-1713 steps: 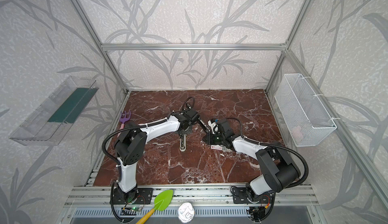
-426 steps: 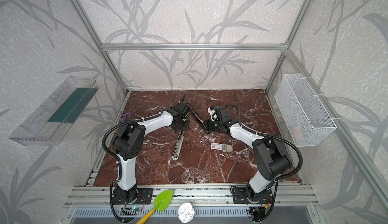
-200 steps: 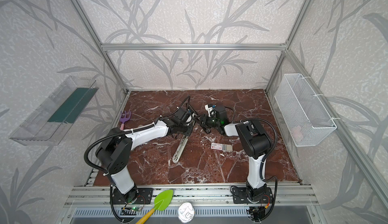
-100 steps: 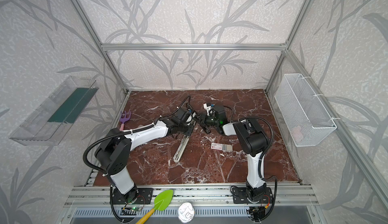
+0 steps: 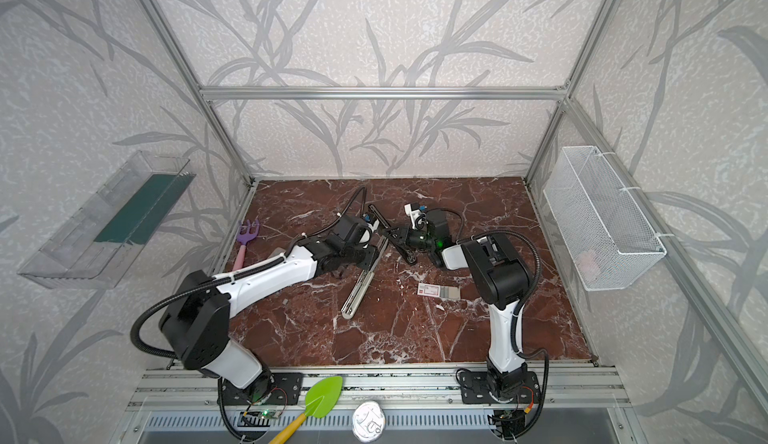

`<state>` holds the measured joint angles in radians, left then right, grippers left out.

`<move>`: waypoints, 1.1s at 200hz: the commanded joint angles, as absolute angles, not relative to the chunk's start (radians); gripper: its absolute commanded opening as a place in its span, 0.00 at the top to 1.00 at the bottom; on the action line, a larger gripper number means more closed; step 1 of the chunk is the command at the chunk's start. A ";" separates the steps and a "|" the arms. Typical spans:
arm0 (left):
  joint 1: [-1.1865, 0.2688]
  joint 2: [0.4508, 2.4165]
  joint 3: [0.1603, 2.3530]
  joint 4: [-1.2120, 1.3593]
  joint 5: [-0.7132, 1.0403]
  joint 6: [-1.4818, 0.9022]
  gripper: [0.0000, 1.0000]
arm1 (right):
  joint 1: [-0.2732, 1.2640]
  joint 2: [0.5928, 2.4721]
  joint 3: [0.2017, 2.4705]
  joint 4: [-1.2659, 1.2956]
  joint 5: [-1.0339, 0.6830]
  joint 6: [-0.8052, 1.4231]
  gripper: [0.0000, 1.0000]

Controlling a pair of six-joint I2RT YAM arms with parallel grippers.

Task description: Load the staples into the stapler

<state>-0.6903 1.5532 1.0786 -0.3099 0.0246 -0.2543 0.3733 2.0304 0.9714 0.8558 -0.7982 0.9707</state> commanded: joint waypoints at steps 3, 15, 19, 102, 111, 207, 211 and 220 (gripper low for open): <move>-0.698 1.423 0.964 -0.341 -0.019 -0.310 0.57 | 0.357 2.012 0.967 0.920 -0.779 0.932 0.74; -0.703 1.346 0.896 -0.339 -0.030 -0.338 0.55 | 0.356 2.000 0.963 0.907 -0.771 0.905 0.74; -0.706 1.319 0.871 -0.337 -0.031 -0.348 0.54 | 0.355 1.997 0.962 0.905 -0.768 0.897 0.74; -0.740 0.886 0.352 0.033 0.011 -0.407 0.48 | 0.344 1.991 0.955 0.891 -0.773 0.867 0.75; -0.743 0.843 0.302 0.071 -0.039 -0.415 0.48 | 0.345 1.988 0.951 0.891 -0.772 0.867 0.74; -0.801 1.034 0.261 0.190 -0.045 -0.353 0.54 | 0.345 1.988 0.945 0.900 -0.765 0.870 0.75; -0.801 1.039 0.259 0.194 -0.044 -0.351 0.54 | 0.345 1.989 0.946 0.899 -0.765 0.870 0.75; -0.805 1.045 0.254 0.198 -0.046 -0.352 0.54 | 0.345 1.990 0.948 0.899 -0.765 0.870 0.75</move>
<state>-0.7944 1.0264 0.2626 0.1436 -0.0467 -0.3767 0.3450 2.0293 0.9463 0.8482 -0.7589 0.8631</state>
